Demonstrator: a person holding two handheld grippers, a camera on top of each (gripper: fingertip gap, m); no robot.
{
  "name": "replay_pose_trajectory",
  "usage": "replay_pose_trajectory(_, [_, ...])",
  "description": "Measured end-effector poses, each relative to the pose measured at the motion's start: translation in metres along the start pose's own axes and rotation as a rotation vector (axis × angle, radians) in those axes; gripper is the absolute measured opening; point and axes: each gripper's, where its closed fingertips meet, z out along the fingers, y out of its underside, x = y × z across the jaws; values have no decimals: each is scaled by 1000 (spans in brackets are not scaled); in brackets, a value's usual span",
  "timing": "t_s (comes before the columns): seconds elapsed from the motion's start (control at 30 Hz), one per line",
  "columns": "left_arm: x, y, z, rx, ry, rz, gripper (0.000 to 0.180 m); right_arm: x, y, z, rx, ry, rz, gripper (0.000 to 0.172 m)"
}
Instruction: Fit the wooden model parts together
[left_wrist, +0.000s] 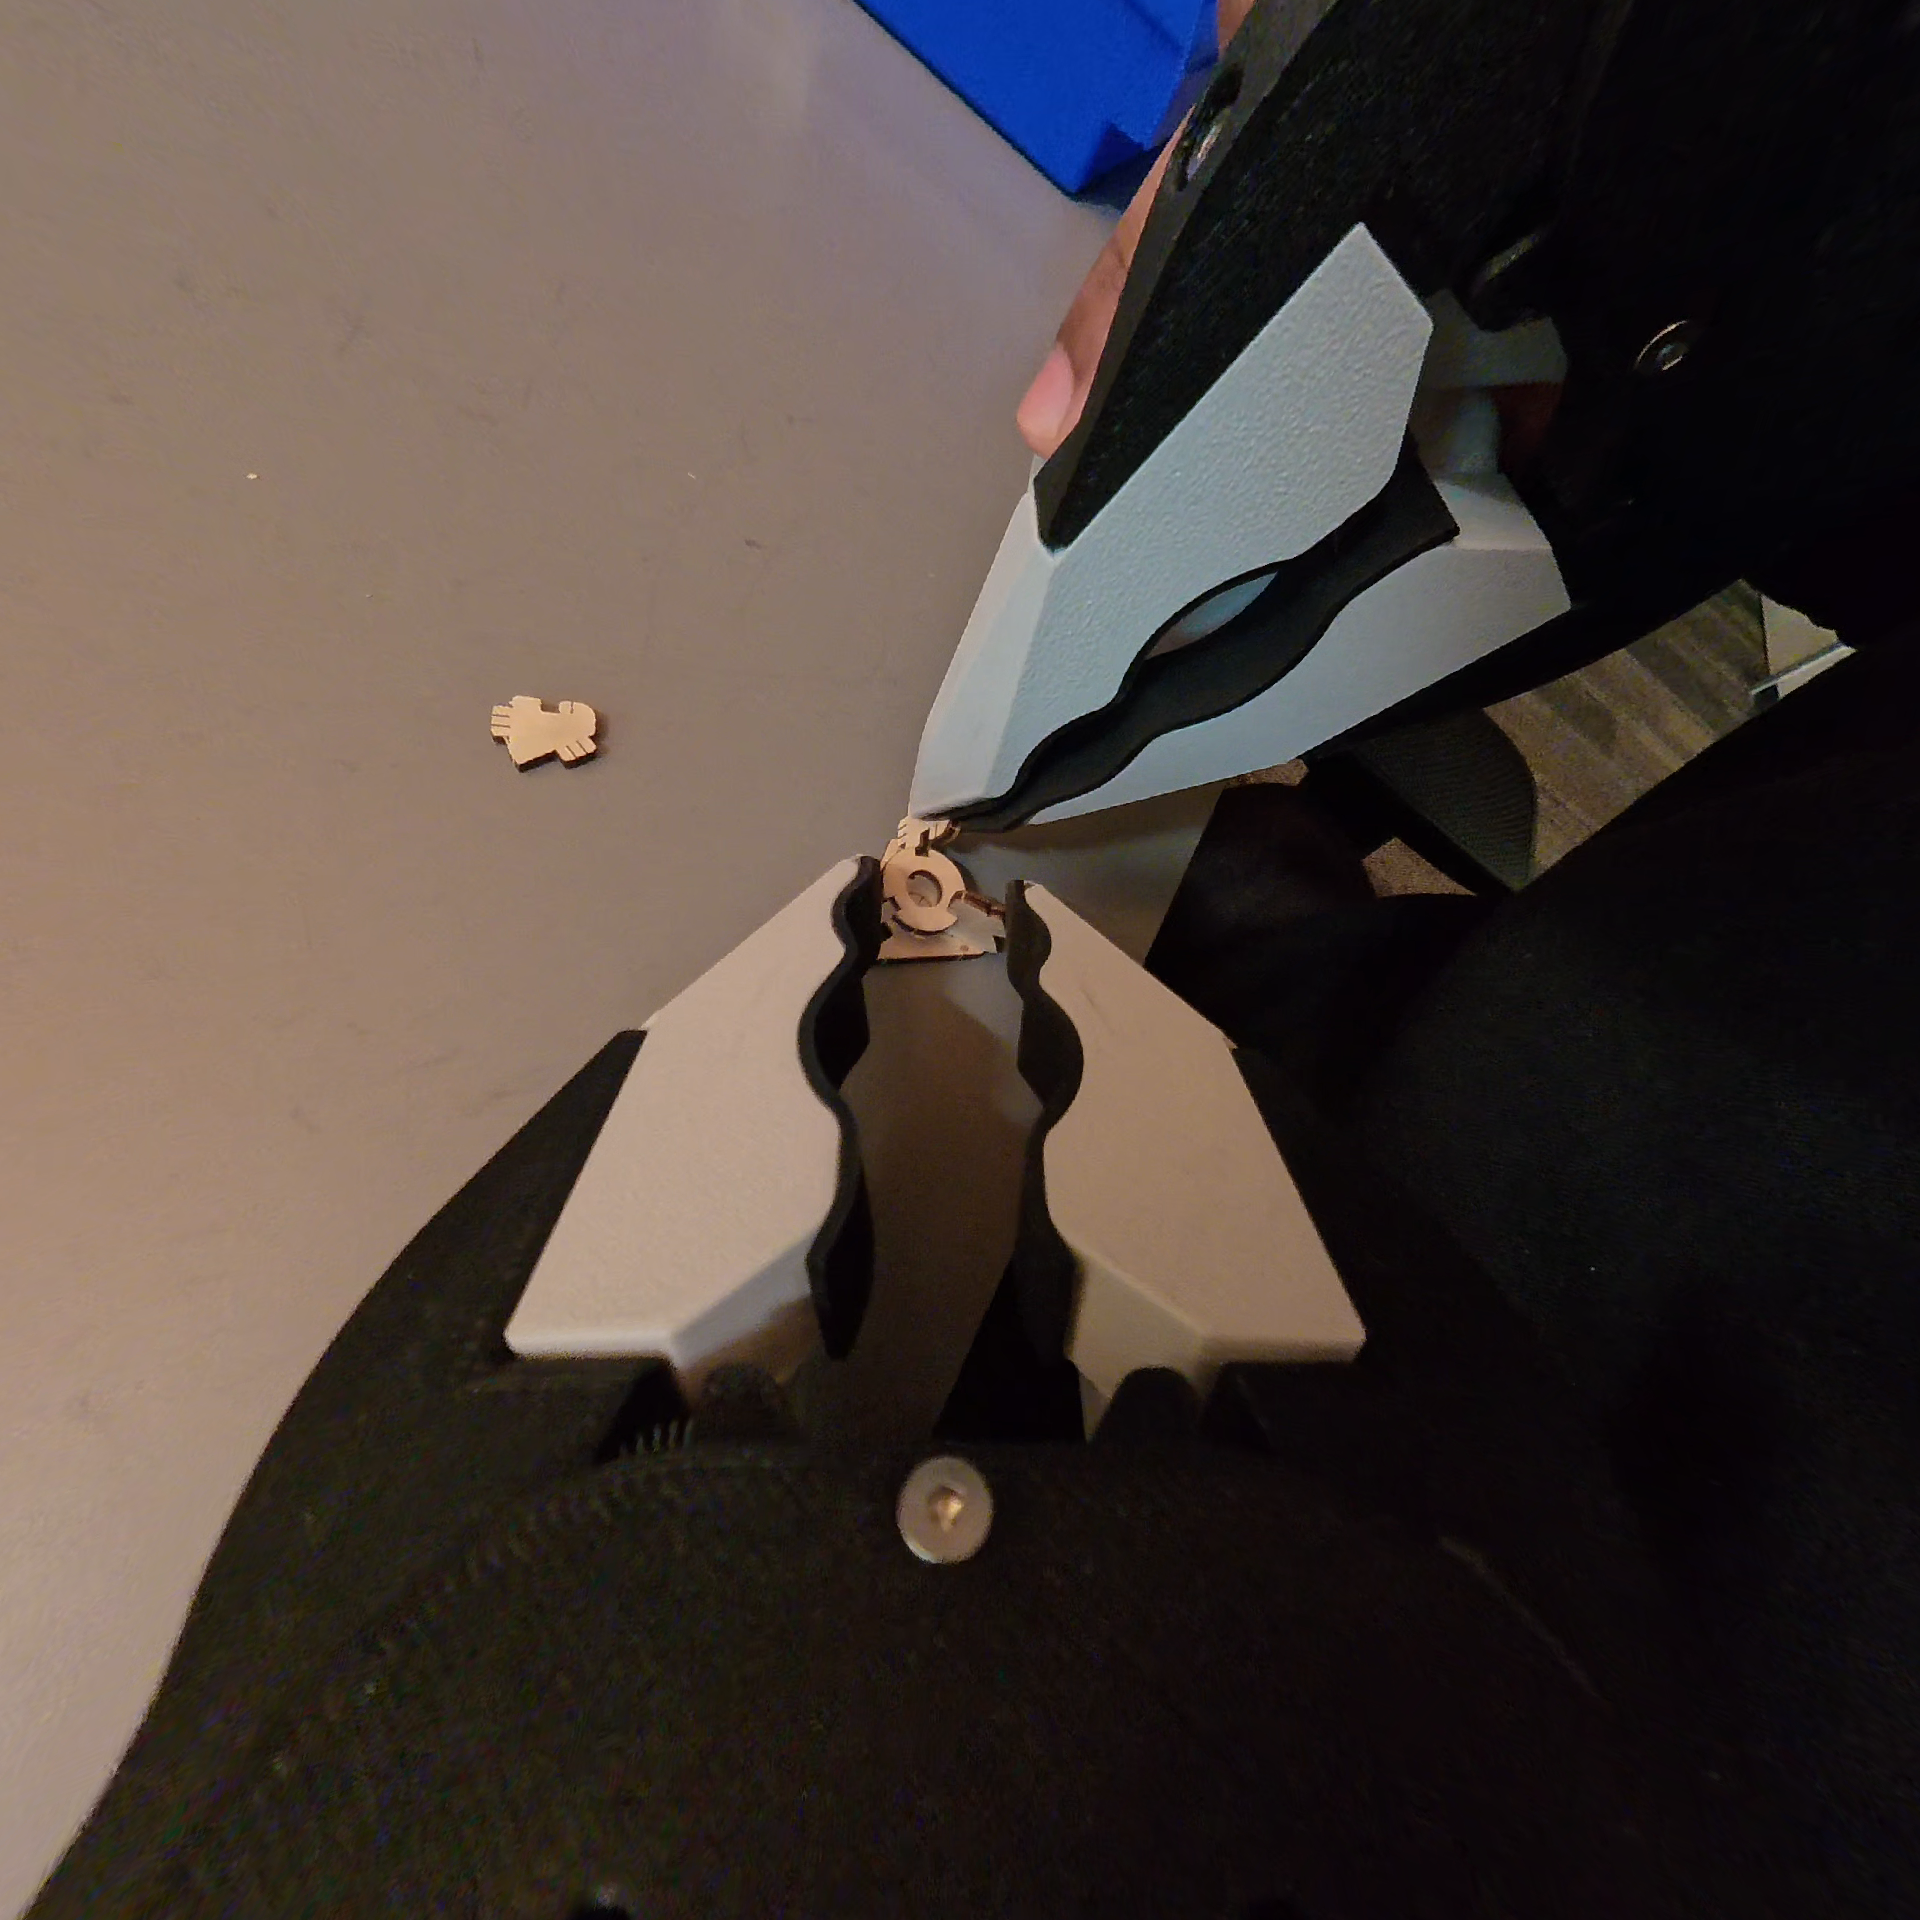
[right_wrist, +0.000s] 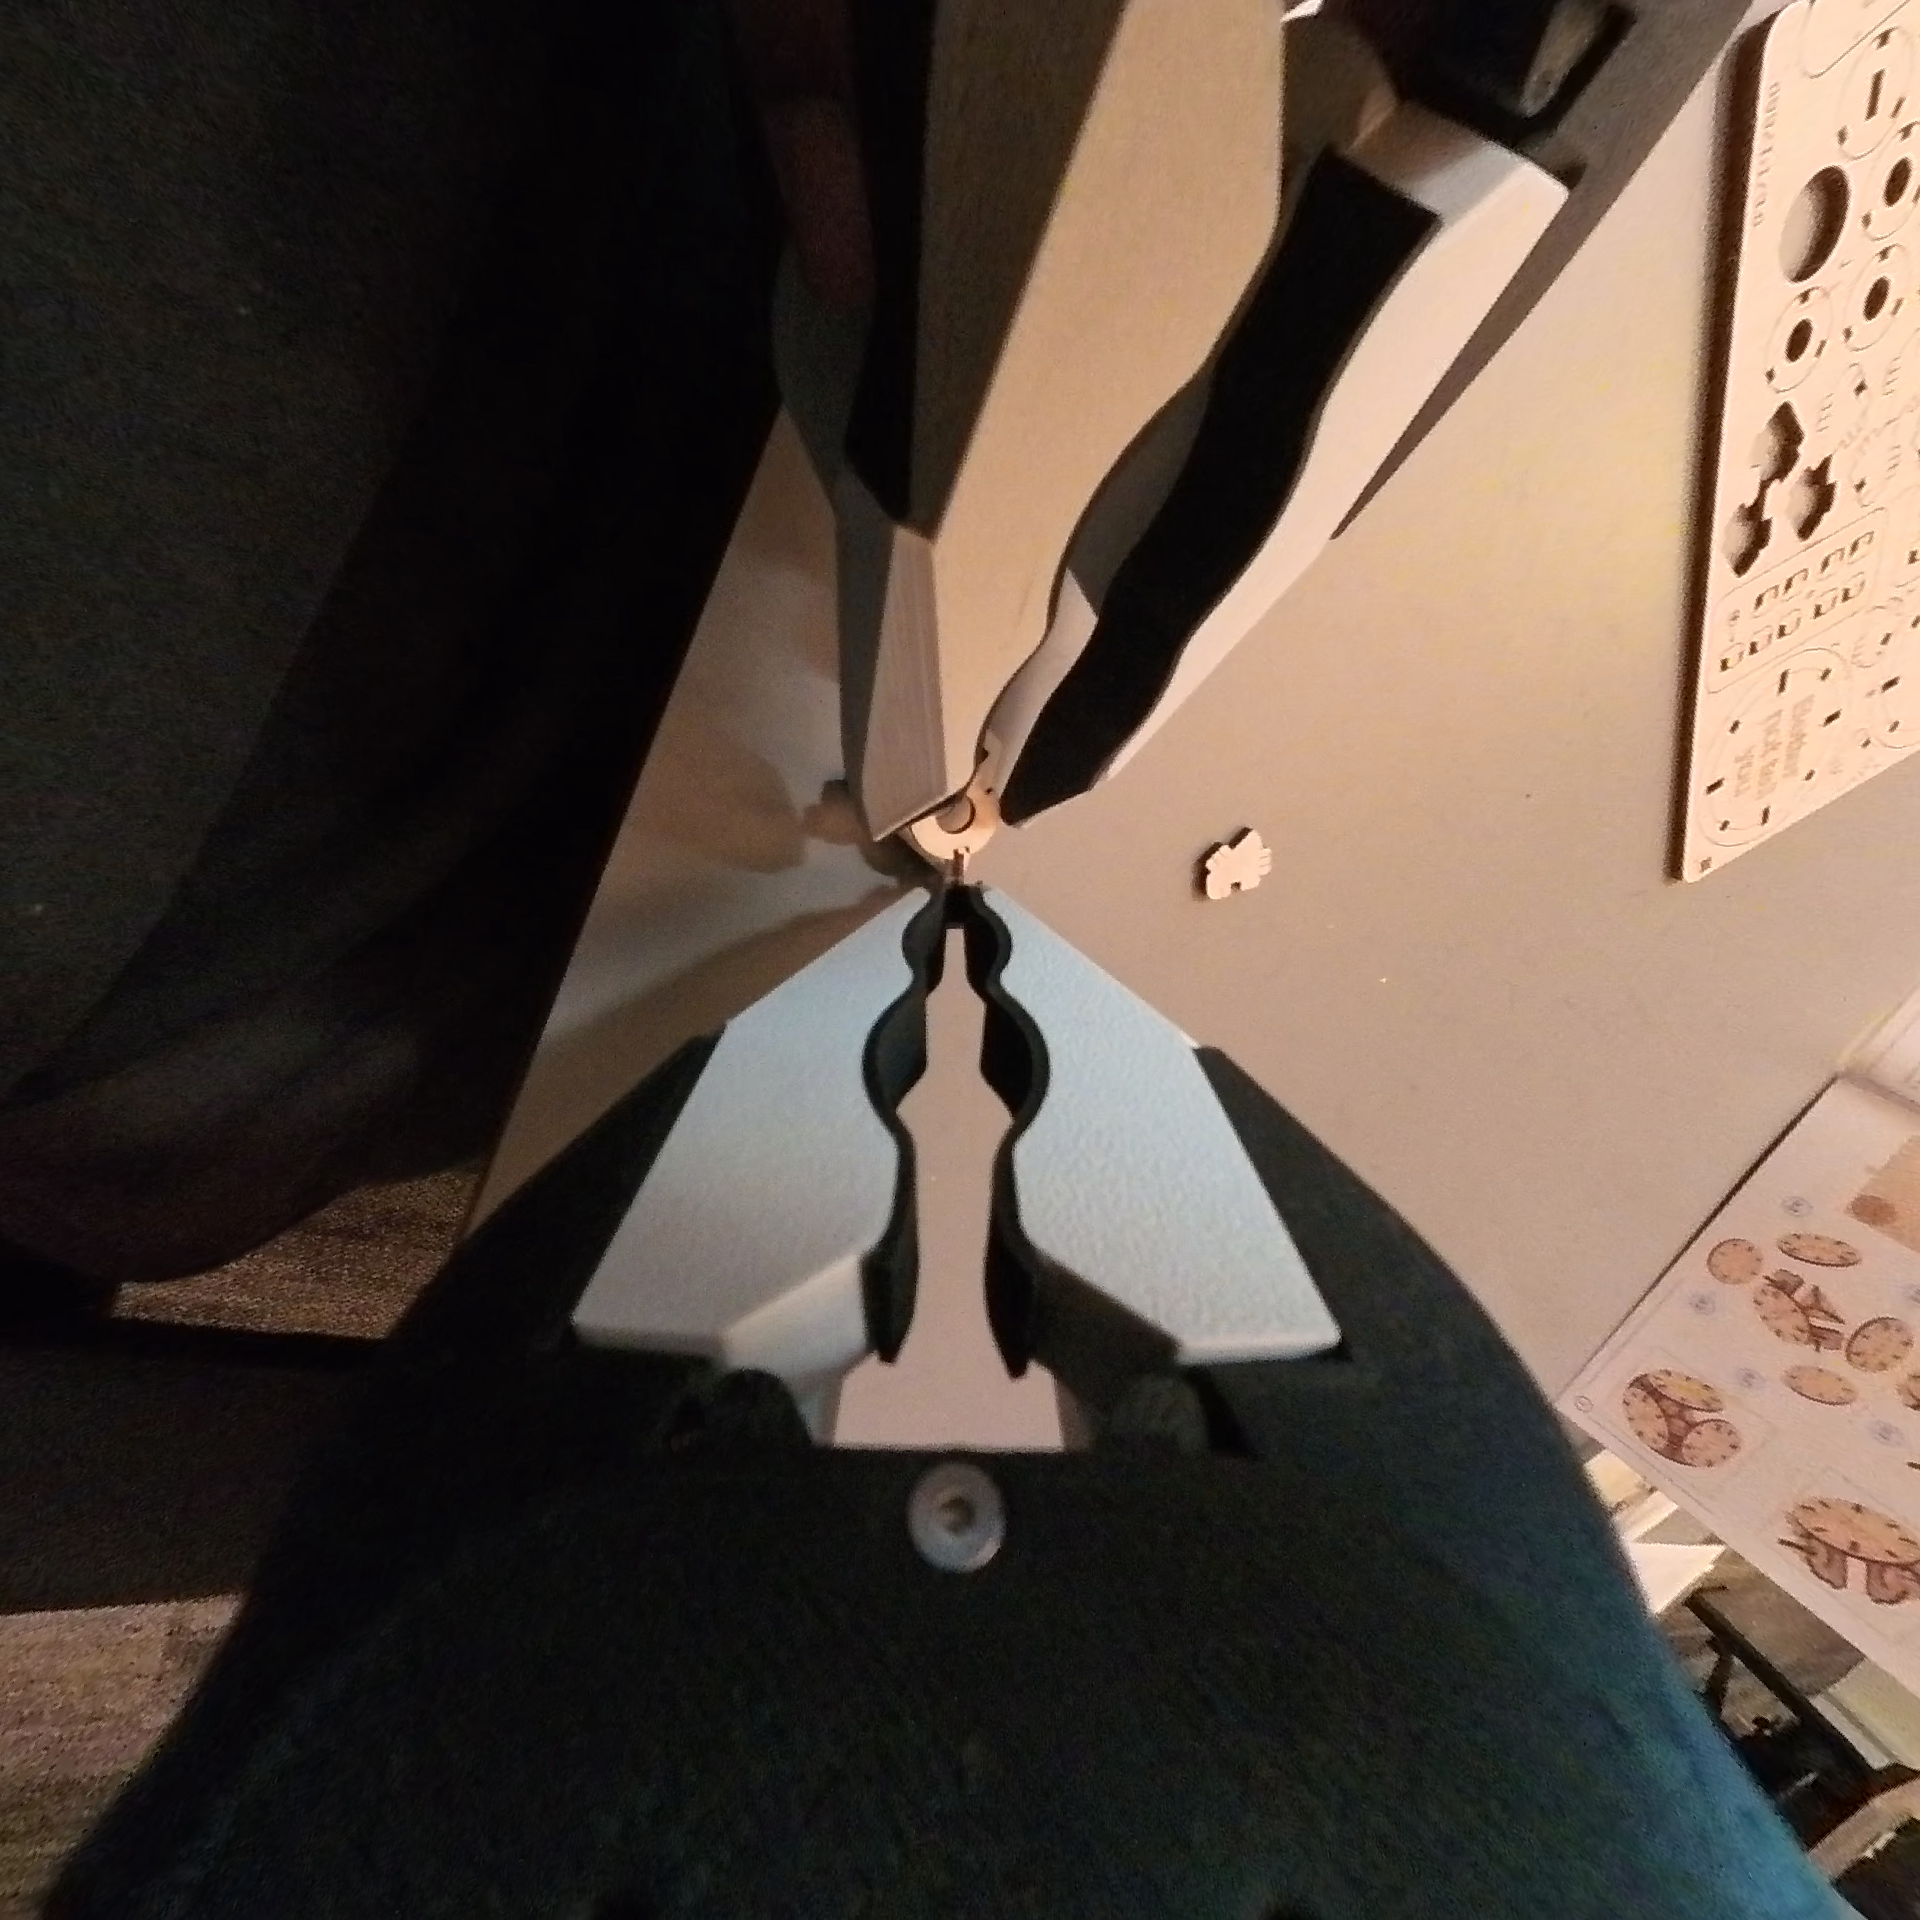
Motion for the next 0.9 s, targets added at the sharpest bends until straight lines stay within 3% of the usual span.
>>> replay_pose_trajectory(0.5, [3,0,0,16,-5,58,22,-2,-1,-1,-42,-75,-58,0])
replay_pose_trajectory(0.9, [4,0,0,23,-7,79,22,-2,0,-1,27,-196,13,0])
